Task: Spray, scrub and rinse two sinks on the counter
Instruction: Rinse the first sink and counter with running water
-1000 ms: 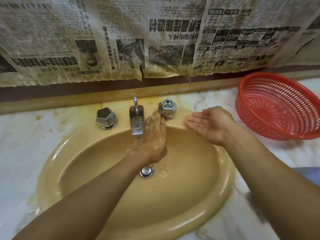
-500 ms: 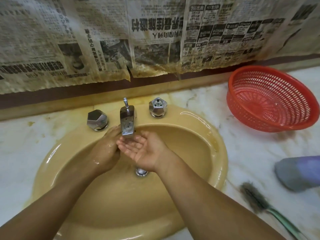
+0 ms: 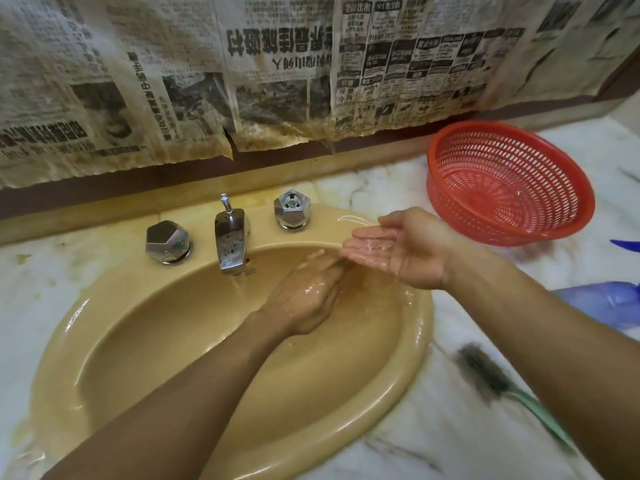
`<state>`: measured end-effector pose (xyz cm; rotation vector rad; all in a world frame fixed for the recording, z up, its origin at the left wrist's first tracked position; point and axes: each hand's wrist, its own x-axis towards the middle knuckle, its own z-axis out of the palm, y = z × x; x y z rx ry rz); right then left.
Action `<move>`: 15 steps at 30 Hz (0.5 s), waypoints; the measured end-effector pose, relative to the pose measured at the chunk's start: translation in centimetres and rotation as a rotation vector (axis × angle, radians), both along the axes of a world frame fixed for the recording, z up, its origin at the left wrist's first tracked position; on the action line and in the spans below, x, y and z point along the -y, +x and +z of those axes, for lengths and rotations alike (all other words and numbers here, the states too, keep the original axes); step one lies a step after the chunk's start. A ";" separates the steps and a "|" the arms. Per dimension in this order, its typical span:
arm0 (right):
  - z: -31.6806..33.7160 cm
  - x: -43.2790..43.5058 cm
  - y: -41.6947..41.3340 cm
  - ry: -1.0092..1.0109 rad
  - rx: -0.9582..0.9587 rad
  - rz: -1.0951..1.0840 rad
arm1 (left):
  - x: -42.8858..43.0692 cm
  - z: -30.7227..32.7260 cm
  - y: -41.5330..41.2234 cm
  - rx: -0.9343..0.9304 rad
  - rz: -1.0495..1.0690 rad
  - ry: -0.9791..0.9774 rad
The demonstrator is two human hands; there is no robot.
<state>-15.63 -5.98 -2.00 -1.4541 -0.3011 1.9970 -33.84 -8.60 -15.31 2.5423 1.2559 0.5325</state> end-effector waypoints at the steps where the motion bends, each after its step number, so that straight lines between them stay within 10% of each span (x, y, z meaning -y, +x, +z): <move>1: 0.6 -0.4 1.2 0.037 0.156 0.087 | -0.2 -0.7 1.0 0.070 -0.003 0.000; 6: 2.6 0.5 5.0 0.137 0.694 0.535 | 0.5 -0.1 6.8 0.096 0.141 -0.118; 15: 2.5 2.7 8.8 0.289 0.687 0.526 | -0.2 1.1 9.9 -0.214 0.426 -0.155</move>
